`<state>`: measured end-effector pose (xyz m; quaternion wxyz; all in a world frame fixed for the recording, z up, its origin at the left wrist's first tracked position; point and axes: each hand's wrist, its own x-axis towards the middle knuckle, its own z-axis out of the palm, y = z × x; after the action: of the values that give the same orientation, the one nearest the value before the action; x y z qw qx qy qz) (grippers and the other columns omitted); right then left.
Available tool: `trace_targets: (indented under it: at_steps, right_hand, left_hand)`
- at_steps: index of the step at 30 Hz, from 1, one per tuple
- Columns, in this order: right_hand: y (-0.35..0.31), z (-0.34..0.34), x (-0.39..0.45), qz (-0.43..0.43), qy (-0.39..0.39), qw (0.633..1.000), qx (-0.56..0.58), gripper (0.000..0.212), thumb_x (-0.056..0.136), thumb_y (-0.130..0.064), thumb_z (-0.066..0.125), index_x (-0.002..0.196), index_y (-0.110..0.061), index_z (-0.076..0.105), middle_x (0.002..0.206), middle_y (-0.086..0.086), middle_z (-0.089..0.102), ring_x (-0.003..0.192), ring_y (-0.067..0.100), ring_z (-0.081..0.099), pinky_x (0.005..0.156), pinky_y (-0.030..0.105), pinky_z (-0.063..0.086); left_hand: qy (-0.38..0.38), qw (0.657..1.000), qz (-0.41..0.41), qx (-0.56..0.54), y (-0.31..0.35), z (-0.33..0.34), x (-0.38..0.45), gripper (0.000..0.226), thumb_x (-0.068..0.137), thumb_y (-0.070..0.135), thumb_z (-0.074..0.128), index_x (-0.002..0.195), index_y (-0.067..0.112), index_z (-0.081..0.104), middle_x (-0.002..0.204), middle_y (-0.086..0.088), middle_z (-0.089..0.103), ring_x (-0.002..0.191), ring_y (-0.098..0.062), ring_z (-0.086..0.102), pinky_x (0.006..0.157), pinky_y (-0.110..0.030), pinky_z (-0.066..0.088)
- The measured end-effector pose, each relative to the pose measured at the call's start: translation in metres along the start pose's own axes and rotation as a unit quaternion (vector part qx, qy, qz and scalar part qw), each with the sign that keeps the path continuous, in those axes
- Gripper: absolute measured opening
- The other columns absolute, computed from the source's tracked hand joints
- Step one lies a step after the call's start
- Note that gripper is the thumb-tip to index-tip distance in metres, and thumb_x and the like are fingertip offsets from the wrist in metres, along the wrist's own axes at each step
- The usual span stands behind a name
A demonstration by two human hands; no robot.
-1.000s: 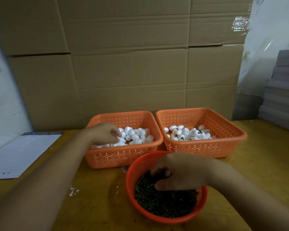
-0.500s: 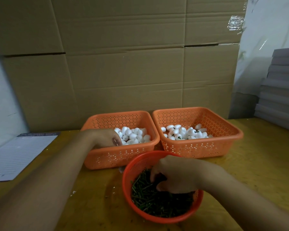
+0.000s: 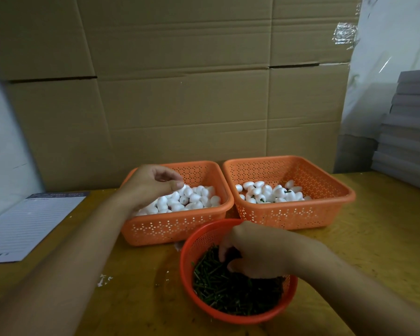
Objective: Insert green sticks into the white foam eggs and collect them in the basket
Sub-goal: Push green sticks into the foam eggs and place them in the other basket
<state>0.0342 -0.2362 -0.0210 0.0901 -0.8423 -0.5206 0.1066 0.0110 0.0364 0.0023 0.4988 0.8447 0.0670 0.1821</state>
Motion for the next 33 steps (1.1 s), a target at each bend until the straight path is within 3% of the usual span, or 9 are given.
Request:
trace_targets:
  at_steps: [2, 5, 9, 12, 18, 24, 30, 33]
  right_hand:
    - [0.001, 0.001, 0.001, 0.000, 0.006, 1.000, 0.002, 0.023, 0.093, -0.025, 0.064, 0.116, -0.031, 0.067, 0.113, -0.012, 0.063, 0.096, 0.005, 0.056, 0.082, 0.026, 0.049]
    - [0.002, 0.004, 0.002, -0.003, 0.015, 1.000, -0.003, 0.023, 0.093, -0.027, 0.065, 0.115, -0.032, 0.067, 0.110, -0.015, 0.062, 0.090, 0.002, 0.051, 0.073, 0.018, 0.042]
    - [0.002, 0.004, 0.002, -0.002, 0.012, 1.000, 0.000, 0.023, 0.094, -0.028, 0.064, 0.116, -0.030, 0.067, 0.112, -0.013, 0.063, 0.093, 0.003, 0.053, 0.081, 0.024, 0.047]
    - [0.002, 0.003, 0.002, 0.000, 0.005, 1.000, 0.002, 0.023, 0.094, -0.028, 0.063, 0.117, -0.031, 0.067, 0.115, -0.013, 0.063, 0.096, 0.004, 0.054, 0.086, 0.027, 0.049]
    - [0.003, 0.004, 0.002, 0.000, 0.004, 1.000, 0.004, 0.024, 0.094, -0.027, 0.064, 0.117, -0.032, 0.066, 0.104, -0.019, 0.057, 0.094, 0.002, 0.053, 0.082, 0.024, 0.046]
    - [0.004, 0.004, 0.002, 0.000, 0.001, 1.000, 0.004, 0.023, 0.093, -0.026, 0.065, 0.116, -0.031, 0.066, 0.104, -0.018, 0.056, 0.096, 0.005, 0.053, 0.086, 0.028, 0.049]
    - [0.004, 0.004, 0.002, -0.003, 0.003, 1.000, 0.005, 0.023, 0.093, -0.026, 0.065, 0.116, -0.032, 0.066, 0.102, -0.018, 0.055, 0.094, 0.003, 0.053, 0.084, 0.026, 0.048]
    - [0.003, 0.004, 0.002, -0.002, 0.002, 1.000, 0.006, 0.023, 0.094, -0.026, 0.065, 0.116, -0.032, 0.066, 0.102, -0.018, 0.056, 0.094, 0.003, 0.053, 0.084, 0.025, 0.047]
  left_hand:
    - [-0.010, 0.999, 0.009, -0.039, 0.010, 0.003, -0.011, 0.015, 0.078, 0.027, 0.084, 0.091, 0.032, 0.078, 0.101, 0.007, 0.077, 0.102, -0.008, 0.071, 0.089, -0.028, 0.053]
    - [-0.064, 0.987, 0.025, -0.144, 0.024, 0.013, -0.030, 0.021, 0.081, 0.032, 0.072, 0.101, 0.024, 0.077, 0.104, -0.001, 0.076, 0.094, -0.014, 0.074, 0.073, -0.021, 0.057]
    - [-0.117, 0.964, 0.010, -0.239, 0.035, 0.027, -0.054, 0.030, 0.084, 0.044, 0.066, 0.102, 0.023, 0.077, 0.101, -0.010, 0.073, 0.072, -0.012, 0.065, 0.051, -0.020, 0.047]
    - [-0.120, 0.950, -0.007, -0.289, 0.035, 0.034, -0.061, 0.029, 0.082, 0.043, 0.067, 0.099, 0.022, 0.078, 0.098, -0.013, 0.071, 0.062, -0.009, 0.057, 0.046, -0.018, 0.042]
    - [-0.126, 0.951, -0.014, -0.282, 0.033, 0.034, -0.066, 0.027, 0.075, 0.027, 0.077, 0.100, 0.017, 0.079, 0.091, -0.011, 0.072, 0.076, -0.017, 0.070, 0.066, -0.022, 0.058]
    - [-0.152, 0.953, 0.014, -0.261, 0.031, 0.030, -0.066, 0.029, 0.065, 0.015, 0.088, 0.092, 0.019, 0.078, 0.114, -0.007, 0.075, 0.099, -0.025, 0.073, 0.082, -0.024, 0.057]
    - [-0.163, 0.962, 0.066, -0.208, 0.033, 0.034, -0.068, 0.028, 0.066, 0.008, 0.087, 0.084, 0.026, 0.076, 0.114, -0.001, 0.074, 0.115, -0.024, 0.068, 0.097, -0.030, 0.054]
    - [-0.162, 0.961, 0.067, -0.214, 0.035, 0.036, -0.069, 0.025, 0.070, 0.007, 0.081, 0.083, 0.027, 0.076, 0.113, -0.001, 0.074, 0.116, -0.023, 0.068, 0.096, -0.028, 0.055]
